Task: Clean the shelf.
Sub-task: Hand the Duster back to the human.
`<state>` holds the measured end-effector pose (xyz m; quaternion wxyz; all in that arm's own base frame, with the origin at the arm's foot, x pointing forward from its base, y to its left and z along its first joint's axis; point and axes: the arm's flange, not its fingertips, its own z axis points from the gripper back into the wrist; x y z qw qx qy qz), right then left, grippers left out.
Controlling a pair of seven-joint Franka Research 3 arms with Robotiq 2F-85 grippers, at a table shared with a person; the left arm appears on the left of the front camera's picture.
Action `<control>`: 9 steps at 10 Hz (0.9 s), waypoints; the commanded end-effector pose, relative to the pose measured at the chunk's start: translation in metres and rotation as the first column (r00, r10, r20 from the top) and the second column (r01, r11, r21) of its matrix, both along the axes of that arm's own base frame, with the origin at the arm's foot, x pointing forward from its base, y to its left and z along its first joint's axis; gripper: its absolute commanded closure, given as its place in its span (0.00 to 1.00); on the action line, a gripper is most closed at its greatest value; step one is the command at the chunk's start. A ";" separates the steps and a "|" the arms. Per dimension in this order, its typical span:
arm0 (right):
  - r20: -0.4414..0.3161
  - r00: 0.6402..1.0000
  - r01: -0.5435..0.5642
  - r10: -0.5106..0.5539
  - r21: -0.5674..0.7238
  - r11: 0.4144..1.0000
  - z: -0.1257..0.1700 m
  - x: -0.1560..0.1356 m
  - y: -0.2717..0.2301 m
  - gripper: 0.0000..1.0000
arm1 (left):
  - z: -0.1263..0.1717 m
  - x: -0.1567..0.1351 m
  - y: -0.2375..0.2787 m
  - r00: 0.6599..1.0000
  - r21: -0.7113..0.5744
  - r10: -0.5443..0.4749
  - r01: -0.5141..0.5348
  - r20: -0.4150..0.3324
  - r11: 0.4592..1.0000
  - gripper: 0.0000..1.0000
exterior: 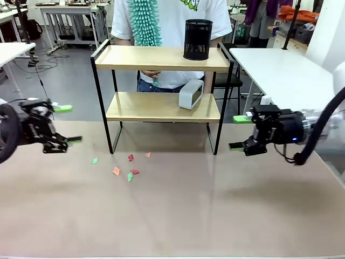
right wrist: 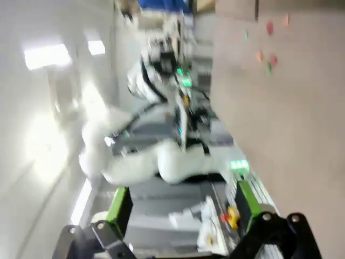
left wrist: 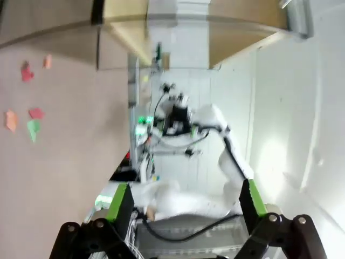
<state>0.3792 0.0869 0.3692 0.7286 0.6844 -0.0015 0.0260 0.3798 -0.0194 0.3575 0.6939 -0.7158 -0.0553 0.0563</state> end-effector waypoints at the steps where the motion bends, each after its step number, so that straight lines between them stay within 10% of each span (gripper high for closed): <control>1: 0.073 0.991 0.093 -0.110 0.202 0.975 0.012 -0.003 -0.007 0.00 | -0.008 -0.031 -0.028 0.999 0.114 -0.042 0.045 -0.026 0.993 0.00; 9: -0.008 0.998 0.068 -0.068 0.076 0.995 -0.003 0.007 0.000 0.00 | 0.000 0.000 0.000 1.000 0.000 0.000 0.000 0.000 1.000 0.00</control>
